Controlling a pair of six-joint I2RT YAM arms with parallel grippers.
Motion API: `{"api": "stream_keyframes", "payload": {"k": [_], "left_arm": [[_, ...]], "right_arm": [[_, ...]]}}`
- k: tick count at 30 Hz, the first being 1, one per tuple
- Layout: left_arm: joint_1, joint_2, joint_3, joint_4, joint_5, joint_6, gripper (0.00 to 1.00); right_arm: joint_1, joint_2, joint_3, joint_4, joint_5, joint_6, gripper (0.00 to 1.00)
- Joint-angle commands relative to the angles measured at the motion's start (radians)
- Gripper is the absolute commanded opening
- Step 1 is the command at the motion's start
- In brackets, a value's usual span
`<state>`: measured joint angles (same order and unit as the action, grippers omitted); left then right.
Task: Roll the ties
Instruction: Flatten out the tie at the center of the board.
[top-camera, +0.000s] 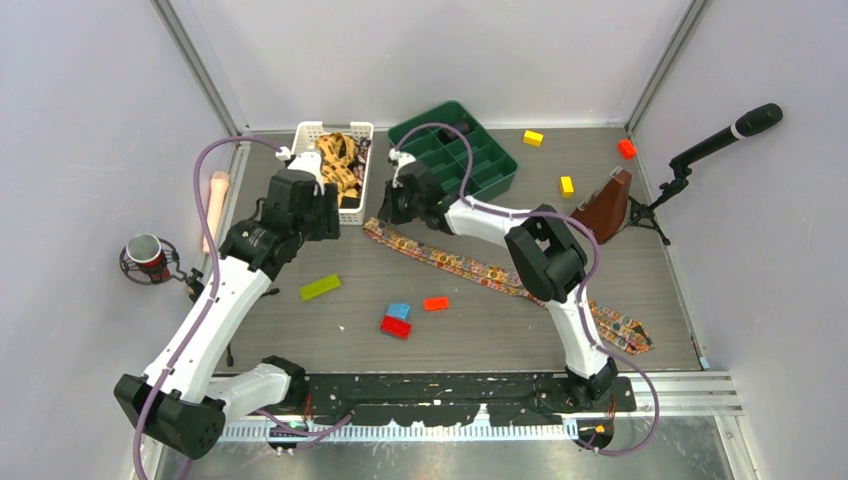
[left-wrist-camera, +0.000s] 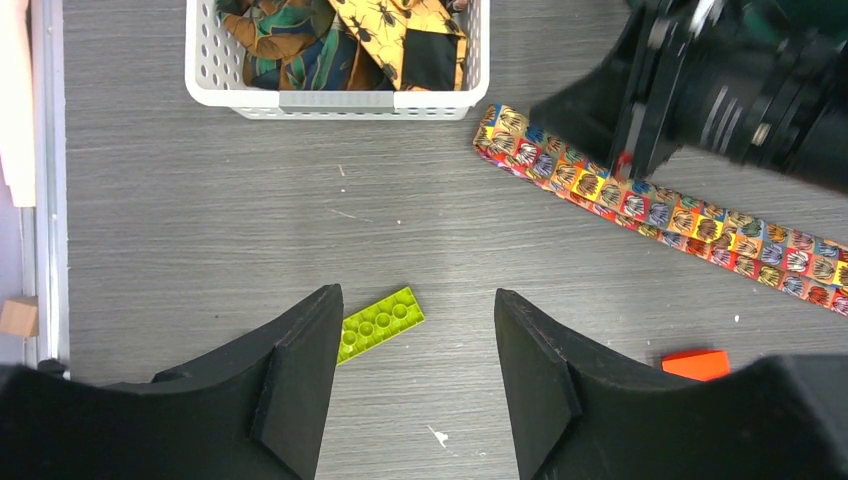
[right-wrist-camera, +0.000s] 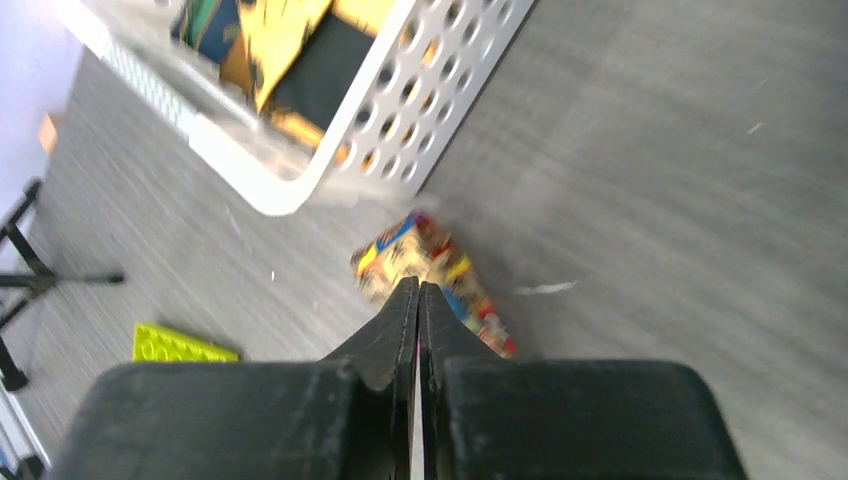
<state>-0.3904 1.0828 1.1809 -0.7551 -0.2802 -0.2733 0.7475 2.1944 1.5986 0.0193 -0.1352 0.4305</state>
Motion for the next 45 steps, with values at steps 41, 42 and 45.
{"api": "stream_keyframes", "payload": {"k": [41,42,45], "left_arm": [[0.004,0.045,-0.034,0.085,0.023,-0.028,0.68],[0.004,0.044,-0.037,0.088,0.023,-0.029,0.68],[0.004,0.05,-0.046,0.096,0.017,-0.033,0.69]], "right_arm": [[0.097,-0.012,-0.077,-0.284,-0.049,-0.117,0.08],[0.101,-0.028,-0.1,-0.279,-0.048,-0.116,0.08],[0.105,-0.069,-0.133,-0.234,-0.015,-0.105,0.11]]}}
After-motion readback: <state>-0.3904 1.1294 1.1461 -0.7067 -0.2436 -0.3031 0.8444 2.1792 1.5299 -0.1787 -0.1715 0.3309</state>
